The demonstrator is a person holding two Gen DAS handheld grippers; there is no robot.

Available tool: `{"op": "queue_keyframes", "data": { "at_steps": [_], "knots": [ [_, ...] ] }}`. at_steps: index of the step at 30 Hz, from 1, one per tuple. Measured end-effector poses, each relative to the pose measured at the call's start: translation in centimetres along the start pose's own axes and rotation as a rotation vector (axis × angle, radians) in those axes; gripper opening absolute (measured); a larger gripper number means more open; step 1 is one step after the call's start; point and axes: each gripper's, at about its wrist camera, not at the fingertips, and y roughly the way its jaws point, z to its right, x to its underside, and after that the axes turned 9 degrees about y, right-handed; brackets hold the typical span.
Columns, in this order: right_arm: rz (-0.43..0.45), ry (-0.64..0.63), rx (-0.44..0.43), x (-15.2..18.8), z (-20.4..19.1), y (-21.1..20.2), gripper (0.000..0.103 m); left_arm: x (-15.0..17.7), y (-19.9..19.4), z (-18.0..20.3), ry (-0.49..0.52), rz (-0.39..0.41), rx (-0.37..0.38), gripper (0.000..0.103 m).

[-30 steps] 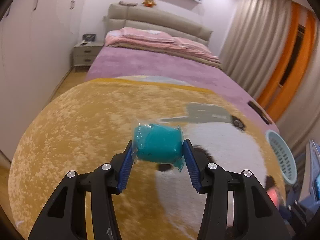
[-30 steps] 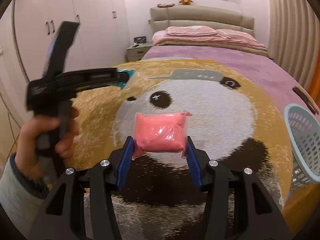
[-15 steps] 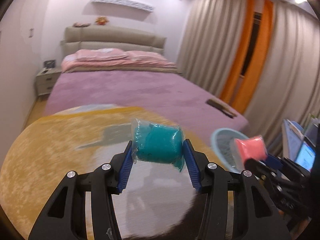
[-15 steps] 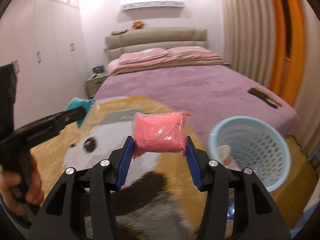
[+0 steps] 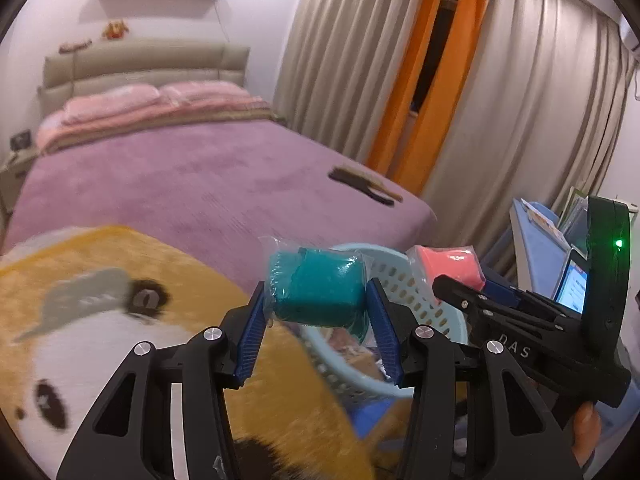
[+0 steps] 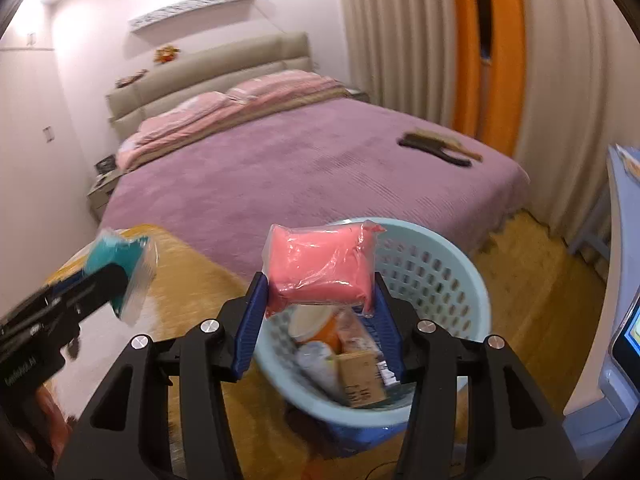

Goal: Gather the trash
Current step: 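Carry the teal and pink packets over the wastebasket and open both tools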

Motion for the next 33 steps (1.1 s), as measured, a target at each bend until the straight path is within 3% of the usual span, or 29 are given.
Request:
{"op": "queue_keyframes", "data": {
  "at_steps": [11,15,16,25,33],
  "knots": [
    [-0.114,0.132,0.058,-1.0,5.9,5.6,0.049,-0.2,8.8,3.1,0.018,-0.102,0.034,0.048],
    [-0.140,0.172,0.052,-0.9,7.4,6.3,0.055,-0.1,10.0,3.3,0.006,-0.110,0.045,0.078],
    [-0.145,0.183,0.047,-0.9,7.7,6.4,0.057,-0.1,10.0,3.3,0.005,-0.109,0.049,0.079],
    [-0.127,0.186,0.038,0.2,8.2,4.0,0.060,0.7,5.9,2.6,0.033,-0.049,-0.024,0.087],
    [-0.038,0.049,-0.024,2.1,2.3,-1.9,0.073,2.1,-1.5,2.7,0.082,0.038,-0.122,0.090]
  ]
}}
